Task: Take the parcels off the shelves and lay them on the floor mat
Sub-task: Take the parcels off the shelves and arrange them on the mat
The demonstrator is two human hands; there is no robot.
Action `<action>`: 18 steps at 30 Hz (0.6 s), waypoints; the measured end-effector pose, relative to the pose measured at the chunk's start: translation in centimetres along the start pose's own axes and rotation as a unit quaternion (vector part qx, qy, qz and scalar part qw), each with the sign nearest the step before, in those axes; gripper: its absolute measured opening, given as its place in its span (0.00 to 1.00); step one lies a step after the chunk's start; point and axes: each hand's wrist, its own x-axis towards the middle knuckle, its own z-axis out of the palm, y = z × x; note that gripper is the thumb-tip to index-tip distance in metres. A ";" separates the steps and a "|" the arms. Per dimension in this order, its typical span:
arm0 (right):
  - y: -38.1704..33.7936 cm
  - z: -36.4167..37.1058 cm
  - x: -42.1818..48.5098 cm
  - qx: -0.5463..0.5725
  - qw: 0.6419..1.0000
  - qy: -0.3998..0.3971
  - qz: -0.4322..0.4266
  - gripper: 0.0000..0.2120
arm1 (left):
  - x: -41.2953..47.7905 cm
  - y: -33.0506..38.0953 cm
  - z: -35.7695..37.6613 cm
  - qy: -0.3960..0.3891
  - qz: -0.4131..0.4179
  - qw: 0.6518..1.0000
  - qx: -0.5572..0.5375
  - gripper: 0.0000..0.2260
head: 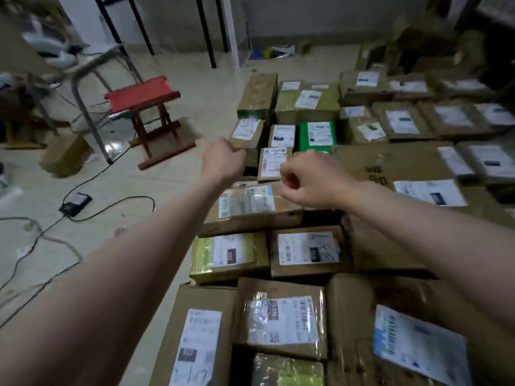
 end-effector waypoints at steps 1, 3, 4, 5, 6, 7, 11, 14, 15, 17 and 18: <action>1.0 -2.0 -0.8 0.002 0.999 -0.005 0.034 0.10 | -0.3 2.2 0.1 -0.035 0.012 0.999 -0.002 0.09; 2.5 -6.5 -2.6 0.014 0.996 -0.015 0.091 0.10 | -0.9 6.0 -0.6 -0.095 0.022 0.995 0.000 0.08; 3.0 -9.1 -3.5 0.017 0.993 -0.018 0.115 0.11 | -1.1 7.7 -1.4 -0.118 0.023 0.993 0.005 0.07; 3.3 -11.7 -4.5 0.020 0.991 -0.016 0.135 0.12 | -1.3 9.4 -2.5 -0.139 0.021 0.990 0.012 0.07; 3.3 -14.6 -5.4 0.022 0.988 -0.010 0.150 0.13 | -1.4 11.3 -3.7 -0.157 0.020 0.987 0.021 0.07; 3.1 -17.4 -6.2 0.028 0.986 -0.002 0.163 0.15 | -1.8 13.4 -5.1 -0.170 0.024 0.985 0.032 0.07; 0.4 -29.8 -8.4 0.046 0.973 0.013 0.225 0.15 | -4.4 23.8 -11.5 -0.220 0.063 0.973 0.021 0.07; -2.9 -39.5 -10.2 0.023 0.964 0.025 0.263 0.13 | -7.3 32.7 -16.4 -0.286 0.110 0.952 -0.012 0.08; -4.1 -42.7 -11.0 0.009 0.961 0.030 0.274 0.13 | -8.4 35.8 -18.3 -0.301 0.139 0.943 -0.016 0.08; -6.5 -49.0 -12.8 -0.014 0.954 0.046 0.295 0.13 | -10.6 41.6 -22.2 -0.322 0.214 0.922 -0.028 0.07; -7.8 -52.0 -13.9 -0.028 0.950 0.055 0.305 0.13 | -11.7 44.4 -24.1 -0.331 0.257 0.907 -0.031 0.07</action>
